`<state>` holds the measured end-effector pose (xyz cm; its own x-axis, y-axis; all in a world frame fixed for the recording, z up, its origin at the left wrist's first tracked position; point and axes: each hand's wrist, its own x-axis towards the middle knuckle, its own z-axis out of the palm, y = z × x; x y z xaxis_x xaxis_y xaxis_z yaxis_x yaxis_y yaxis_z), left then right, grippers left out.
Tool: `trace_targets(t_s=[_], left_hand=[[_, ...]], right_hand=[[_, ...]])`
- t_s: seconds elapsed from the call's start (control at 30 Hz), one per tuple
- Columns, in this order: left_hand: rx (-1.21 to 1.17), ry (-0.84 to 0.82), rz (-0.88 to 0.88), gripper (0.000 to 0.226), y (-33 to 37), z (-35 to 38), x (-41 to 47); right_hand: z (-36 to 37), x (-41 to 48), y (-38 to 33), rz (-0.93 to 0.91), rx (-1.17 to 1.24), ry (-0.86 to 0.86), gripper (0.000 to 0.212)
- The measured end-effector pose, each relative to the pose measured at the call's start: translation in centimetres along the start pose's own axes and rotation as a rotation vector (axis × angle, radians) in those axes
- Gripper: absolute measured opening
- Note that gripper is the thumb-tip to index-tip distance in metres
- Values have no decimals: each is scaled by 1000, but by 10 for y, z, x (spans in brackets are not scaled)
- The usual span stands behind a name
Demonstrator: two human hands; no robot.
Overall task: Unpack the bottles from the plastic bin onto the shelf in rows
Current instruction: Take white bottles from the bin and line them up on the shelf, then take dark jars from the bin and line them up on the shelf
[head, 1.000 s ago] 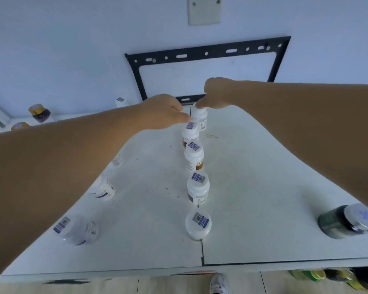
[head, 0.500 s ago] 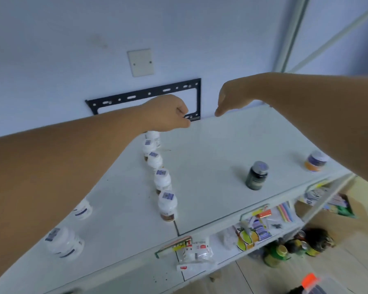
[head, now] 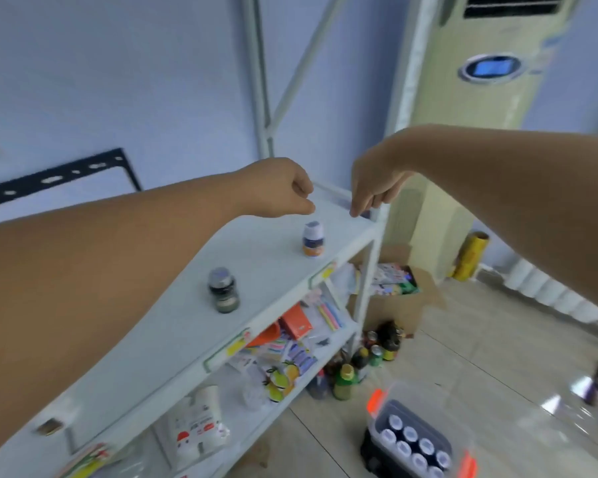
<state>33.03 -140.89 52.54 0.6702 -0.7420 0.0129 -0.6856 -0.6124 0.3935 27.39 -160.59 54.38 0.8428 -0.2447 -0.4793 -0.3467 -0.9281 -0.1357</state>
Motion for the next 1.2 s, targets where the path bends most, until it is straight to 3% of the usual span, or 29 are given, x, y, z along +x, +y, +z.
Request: trace_targets(t_s=[0.13,0.23,0.4,0.57,0.83,0.9,1.0,1.1,1.2], left_hand=[[17,-127,94,37,63,67,49],[43,-219,160,35,102,116,79],[84,-459,253,37,139,211,111],[122,-690,256,33,131,335,135],[151,-1022,220,26,67,546,125],[154,-1051,217,16,49,590,121],[177,-1062,174,21,24,652,119],[171,-1046,157,40,0,708,116],[190,-1021,172,34,-16,753,117]], right_hand=[[32,-2,107,86,64,-76,40],[70,-4,171,148,90,-72,23],[155,2,252,193,156,-120,36],[267,24,313,277,286,-159,46],[488,57,356,441,507,-296,43],[532,71,354,479,557,-301,40],[589,101,347,514,624,-284,39],[631,137,337,513,646,-248,28],[665,174,327,511,679,-189,27]])
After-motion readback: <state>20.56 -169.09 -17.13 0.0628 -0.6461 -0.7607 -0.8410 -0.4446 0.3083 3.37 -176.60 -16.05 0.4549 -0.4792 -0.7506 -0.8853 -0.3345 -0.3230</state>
